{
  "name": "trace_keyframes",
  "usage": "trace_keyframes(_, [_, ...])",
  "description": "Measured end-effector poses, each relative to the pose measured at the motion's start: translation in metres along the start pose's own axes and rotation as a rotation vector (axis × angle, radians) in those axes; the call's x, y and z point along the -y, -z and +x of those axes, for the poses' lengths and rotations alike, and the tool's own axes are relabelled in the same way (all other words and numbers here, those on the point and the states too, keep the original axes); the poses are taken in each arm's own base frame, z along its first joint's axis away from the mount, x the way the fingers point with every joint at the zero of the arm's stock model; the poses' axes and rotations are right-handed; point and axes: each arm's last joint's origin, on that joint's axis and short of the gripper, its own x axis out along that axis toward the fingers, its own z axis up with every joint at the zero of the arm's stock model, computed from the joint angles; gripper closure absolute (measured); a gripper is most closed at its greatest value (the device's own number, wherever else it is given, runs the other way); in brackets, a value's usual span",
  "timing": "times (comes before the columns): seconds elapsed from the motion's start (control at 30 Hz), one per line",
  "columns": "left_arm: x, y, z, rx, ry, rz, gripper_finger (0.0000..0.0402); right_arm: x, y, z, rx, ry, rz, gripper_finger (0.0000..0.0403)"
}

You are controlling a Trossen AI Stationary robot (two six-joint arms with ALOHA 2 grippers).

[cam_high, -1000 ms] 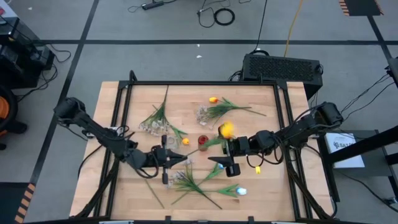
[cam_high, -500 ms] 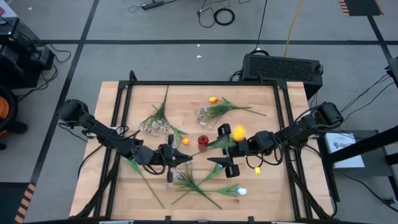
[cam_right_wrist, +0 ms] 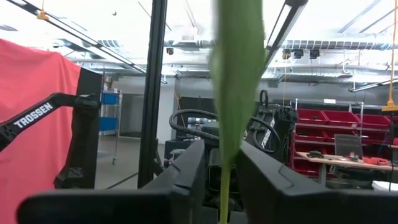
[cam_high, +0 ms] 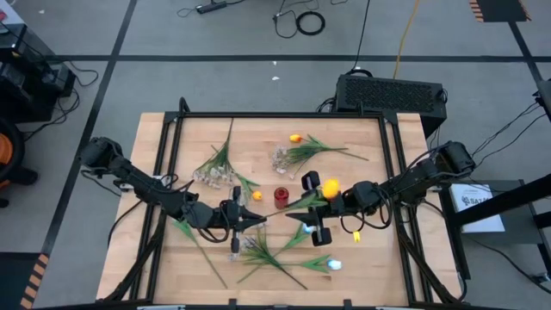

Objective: Sort flowers into vase by color
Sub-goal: Put the bottom right yellow tulip into the green vase

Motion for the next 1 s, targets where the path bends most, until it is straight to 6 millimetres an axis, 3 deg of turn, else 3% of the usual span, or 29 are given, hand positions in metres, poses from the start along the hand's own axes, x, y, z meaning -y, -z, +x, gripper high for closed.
trace_keyframes(0.33, [0.000,0.001,0.000,-0.006,0.000,0.004,0.0395,0.000,0.001,0.000,-0.014,-0.002,-0.017,0.0394])
trace_keyframes(0.57, [0.000,0.003,0.000,-0.026,-0.003,-0.026,0.0382,0.000,0.001,0.000,-0.021,-0.002,-0.023,0.0397])
trace_keyframes(1.0, [0.007,-0.006,-0.019,-0.049,0.045,-0.074,0.0206,0.001,-0.022,-0.009,-0.121,0.061,-0.026,0.0400])
